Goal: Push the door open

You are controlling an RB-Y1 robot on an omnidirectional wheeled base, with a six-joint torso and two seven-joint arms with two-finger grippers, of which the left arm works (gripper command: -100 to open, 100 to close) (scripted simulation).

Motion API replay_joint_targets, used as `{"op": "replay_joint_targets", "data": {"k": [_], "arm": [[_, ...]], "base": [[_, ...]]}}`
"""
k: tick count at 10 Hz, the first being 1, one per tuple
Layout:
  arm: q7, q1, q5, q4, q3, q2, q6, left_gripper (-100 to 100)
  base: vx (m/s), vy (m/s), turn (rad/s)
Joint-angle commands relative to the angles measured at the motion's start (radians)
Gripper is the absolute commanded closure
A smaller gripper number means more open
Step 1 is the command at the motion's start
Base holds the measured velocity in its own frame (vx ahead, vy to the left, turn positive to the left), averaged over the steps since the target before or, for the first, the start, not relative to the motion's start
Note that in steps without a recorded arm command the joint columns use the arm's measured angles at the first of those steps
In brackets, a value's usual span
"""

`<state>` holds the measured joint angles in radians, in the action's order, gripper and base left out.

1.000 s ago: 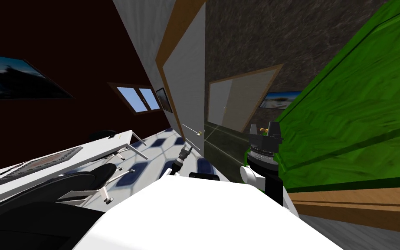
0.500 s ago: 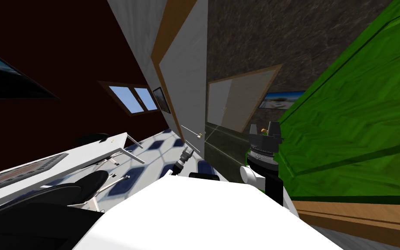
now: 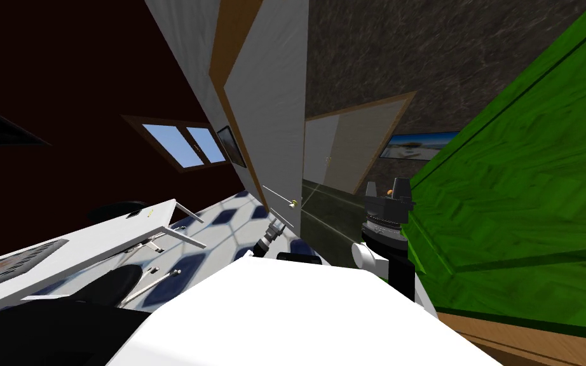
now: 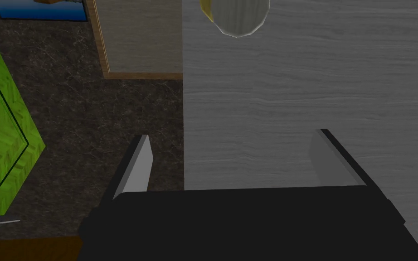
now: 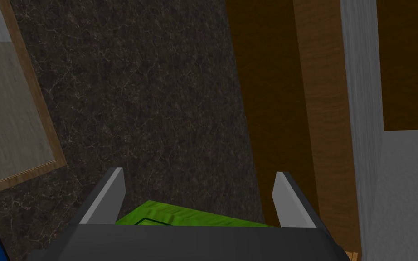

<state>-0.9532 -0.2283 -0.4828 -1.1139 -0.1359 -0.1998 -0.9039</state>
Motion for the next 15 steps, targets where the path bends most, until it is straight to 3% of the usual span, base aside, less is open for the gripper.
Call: {"op": "replay_joint_targets", "data": {"k": [1, 6, 14, 15], "arm": [[-0.030, 0.009, -0.018, 0.036, -0.007, -0.003, -0.013, -100], [-0.085, 0.029, -0.052, 0.111, -0.019, -0.010, -0.042, -100], [-0.100, 0.052, -0.044, 0.128, -0.009, 0.021, -0.019, -100], [-0.098, 0.049, -0.045, 0.124, -0.010, 0.019, -0.020, -100]], "base": [[0.135, 0.054, -0.056], [0.090, 0.041, -0.035], [0.155, -0.084, -0.027], [0.070, -0.044, 0.003]]}}
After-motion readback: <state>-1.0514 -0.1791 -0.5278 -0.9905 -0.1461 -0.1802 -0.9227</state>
